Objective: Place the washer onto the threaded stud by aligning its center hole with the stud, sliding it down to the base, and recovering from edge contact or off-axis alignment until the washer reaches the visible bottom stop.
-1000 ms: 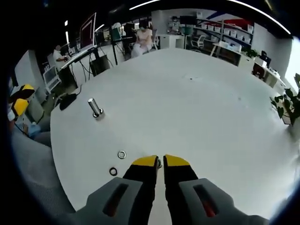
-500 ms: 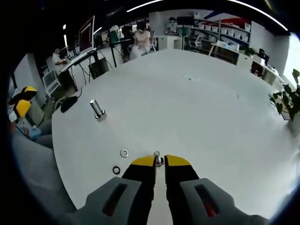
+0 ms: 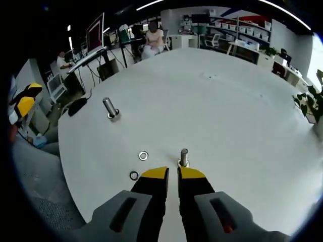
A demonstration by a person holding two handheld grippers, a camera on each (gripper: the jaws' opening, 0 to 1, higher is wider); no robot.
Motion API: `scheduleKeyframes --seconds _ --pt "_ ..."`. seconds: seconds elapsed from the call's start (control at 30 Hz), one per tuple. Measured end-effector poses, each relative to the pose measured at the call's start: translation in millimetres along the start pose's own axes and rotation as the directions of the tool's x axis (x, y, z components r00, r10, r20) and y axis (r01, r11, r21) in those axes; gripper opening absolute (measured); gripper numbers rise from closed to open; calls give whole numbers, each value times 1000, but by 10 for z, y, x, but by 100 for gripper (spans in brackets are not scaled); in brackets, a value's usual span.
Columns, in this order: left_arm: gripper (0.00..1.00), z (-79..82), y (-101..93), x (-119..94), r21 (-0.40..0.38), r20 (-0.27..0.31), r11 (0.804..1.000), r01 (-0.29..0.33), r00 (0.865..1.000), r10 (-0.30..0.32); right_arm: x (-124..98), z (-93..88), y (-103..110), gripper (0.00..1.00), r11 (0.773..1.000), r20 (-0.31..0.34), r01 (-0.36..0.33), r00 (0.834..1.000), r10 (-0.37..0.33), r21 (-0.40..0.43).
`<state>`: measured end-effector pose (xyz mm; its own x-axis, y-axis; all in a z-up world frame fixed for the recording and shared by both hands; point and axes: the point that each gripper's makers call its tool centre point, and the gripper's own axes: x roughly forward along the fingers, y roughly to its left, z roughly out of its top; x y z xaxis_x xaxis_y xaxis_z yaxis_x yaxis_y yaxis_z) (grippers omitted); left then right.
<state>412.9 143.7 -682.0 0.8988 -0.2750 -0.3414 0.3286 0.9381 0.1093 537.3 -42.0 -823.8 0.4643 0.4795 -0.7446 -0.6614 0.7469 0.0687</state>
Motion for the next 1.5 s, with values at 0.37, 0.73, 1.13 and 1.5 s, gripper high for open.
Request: scheduleKeyframes --seconds 0.37,0.73,1.13,1.5 --pt "17 -3 -5 -4 4 -2 1000 1 1000 -1 60 -89 140 10 1000 -23 -20 1000 20 5" --pt "17 -9 12 -2 1 -5 1000 -4 1000 4 164 -214 288 10 999 -52 -46 998 47 14" --pt "17 -42 9 15 4 -15 1000 0 1000 0 288 -330 413 10 997 -88 -70 994 71 6" --pt "17 -37 49 -1 -5 -12 1000 -15 1000 15 344 -340 526 10 996 -103 -92 991 89 -20"
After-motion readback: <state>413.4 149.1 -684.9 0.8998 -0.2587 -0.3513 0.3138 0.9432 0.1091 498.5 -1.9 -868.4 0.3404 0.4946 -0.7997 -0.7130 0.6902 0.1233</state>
